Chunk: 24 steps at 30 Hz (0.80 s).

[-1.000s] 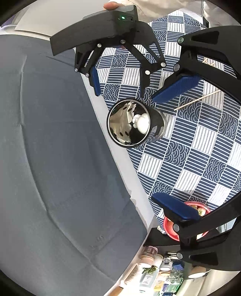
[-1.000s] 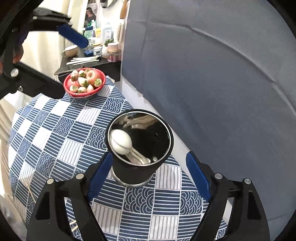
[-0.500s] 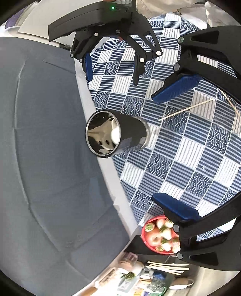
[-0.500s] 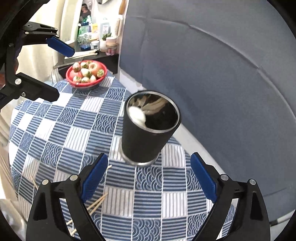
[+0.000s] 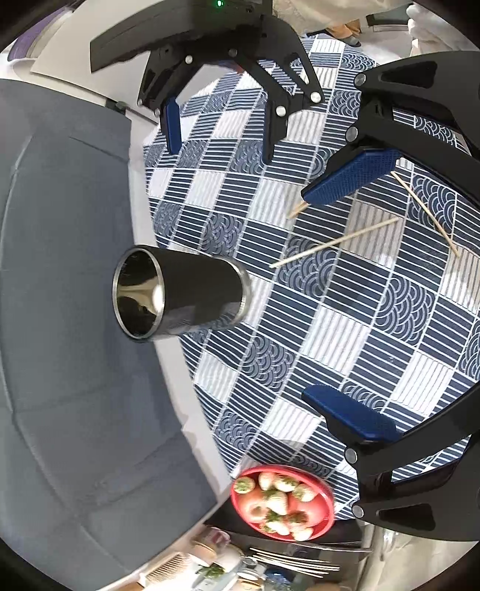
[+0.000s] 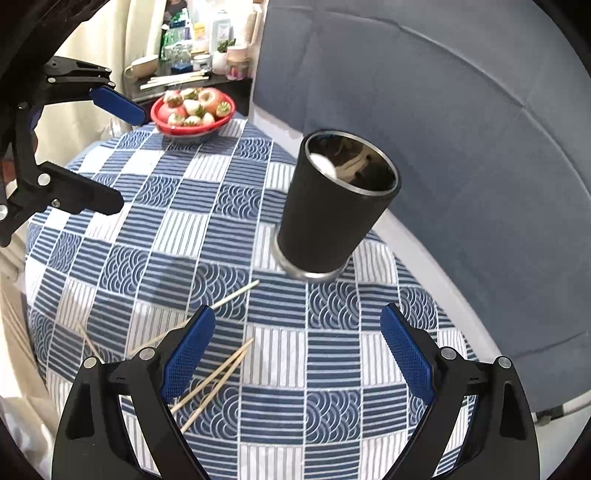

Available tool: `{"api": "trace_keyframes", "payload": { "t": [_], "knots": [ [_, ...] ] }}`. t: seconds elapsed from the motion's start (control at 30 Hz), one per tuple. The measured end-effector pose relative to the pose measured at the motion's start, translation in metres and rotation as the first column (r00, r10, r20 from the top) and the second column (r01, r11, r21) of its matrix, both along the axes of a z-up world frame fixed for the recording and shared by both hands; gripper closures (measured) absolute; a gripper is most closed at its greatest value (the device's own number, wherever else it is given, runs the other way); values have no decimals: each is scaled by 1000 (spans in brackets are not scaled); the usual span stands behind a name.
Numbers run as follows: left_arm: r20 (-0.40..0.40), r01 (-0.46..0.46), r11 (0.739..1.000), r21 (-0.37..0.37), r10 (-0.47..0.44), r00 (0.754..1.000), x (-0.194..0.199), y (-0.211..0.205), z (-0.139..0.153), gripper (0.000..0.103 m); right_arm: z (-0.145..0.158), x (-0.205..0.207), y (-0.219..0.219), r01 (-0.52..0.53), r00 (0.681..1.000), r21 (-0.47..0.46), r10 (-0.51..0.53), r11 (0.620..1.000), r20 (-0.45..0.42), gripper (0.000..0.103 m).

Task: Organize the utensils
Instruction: 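Move both grippers away from the cup toward the loose wooden chopsticks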

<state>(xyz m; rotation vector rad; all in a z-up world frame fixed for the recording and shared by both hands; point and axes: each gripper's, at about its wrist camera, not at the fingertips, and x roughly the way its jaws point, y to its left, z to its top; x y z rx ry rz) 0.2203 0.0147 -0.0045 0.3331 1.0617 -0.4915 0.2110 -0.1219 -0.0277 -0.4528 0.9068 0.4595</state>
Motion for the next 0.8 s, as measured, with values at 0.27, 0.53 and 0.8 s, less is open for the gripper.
{"api": "trace_keyframes", "payload": {
  "t": [0.27, 0.53, 0.8],
  "knots": [
    [-57, 6, 1000, -17, -7, 998, -18, 3, -28, 7, -24, -22, -7, 35, 997, 0, -35, 999, -62, 17],
    [-128, 42, 999, 21, -39, 991, -29, -10, -73, 7, -59, -40, -17, 69, 988, -12, -70, 998, -141, 16],
    [-213, 60, 998, 20, -55, 976, -34, -20, -116, 7, -99, -49, -19, 90, 969, -12, -90, 996, -230, 16]
  ]
}}
